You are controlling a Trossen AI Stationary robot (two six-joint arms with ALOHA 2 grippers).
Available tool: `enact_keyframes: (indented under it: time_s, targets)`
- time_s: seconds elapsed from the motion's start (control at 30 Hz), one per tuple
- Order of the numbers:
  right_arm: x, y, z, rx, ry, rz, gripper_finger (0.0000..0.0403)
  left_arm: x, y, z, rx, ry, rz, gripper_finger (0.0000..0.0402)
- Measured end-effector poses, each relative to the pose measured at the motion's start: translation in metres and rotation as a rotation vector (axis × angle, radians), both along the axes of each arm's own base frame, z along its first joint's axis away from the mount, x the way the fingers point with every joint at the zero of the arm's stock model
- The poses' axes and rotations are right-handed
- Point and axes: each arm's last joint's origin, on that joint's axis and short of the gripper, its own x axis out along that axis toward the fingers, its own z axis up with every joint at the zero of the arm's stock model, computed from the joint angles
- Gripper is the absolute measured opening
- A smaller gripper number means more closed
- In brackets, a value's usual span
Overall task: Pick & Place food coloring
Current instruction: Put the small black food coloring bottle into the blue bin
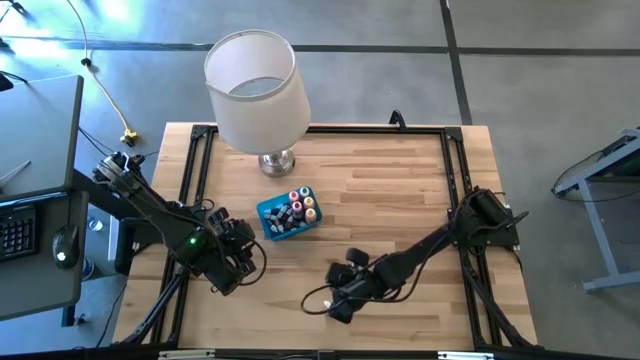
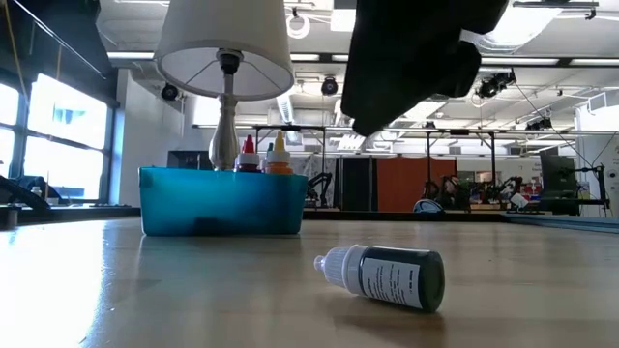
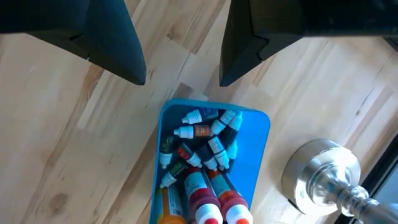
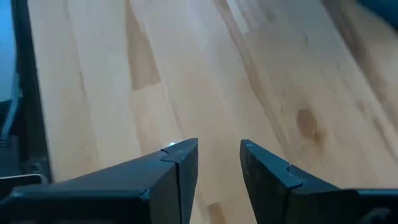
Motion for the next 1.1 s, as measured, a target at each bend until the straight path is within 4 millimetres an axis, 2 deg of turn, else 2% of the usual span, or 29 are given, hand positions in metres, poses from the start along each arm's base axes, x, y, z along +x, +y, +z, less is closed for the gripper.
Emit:
enact_keyframes:
  time_s: [0.13,0.3,0.6,0.73,0.87,1.0,1.1]
  targets:
    - [0.005,-0.005,0.001,-0.019,-0.020,0.023,0.0113,0.000,0.000,0.000,-0.001,-0.001,0.001,0.0200]
    - [0.009,-0.010,-0.003,0.135,0.059,0.065,0.0113,0.001,0.000,0.000,0.000,-0.012,0.002,0.0200]
    - [0.015,0.001,-0.015,0.227,0.045,0.030,0.0113,0.002,0.000,0.001,0.031,-0.045,0.008,0.0200]
    - [0.020,-0.001,-0.003,0.305,0.081,-0.015,0.0113,0.002,0.001,0.002,0.037,-0.049,0.009,0.0200]
    - [0.025,0.004,0.008,0.271,0.129,-0.030,0.0113,0.002,0.001,0.002,0.037,-0.048,0.009,0.0200]
    - [0.035,0.017,0.003,0.224,0.188,-0.011,0.0113,0.002,0.001,0.002,0.040,-0.051,0.009,0.0200]
    - [0.041,0.021,-0.010,0.176,0.275,-0.025,0.0113,0.002,0.001,0.002,0.043,-0.054,0.010,0.0200]
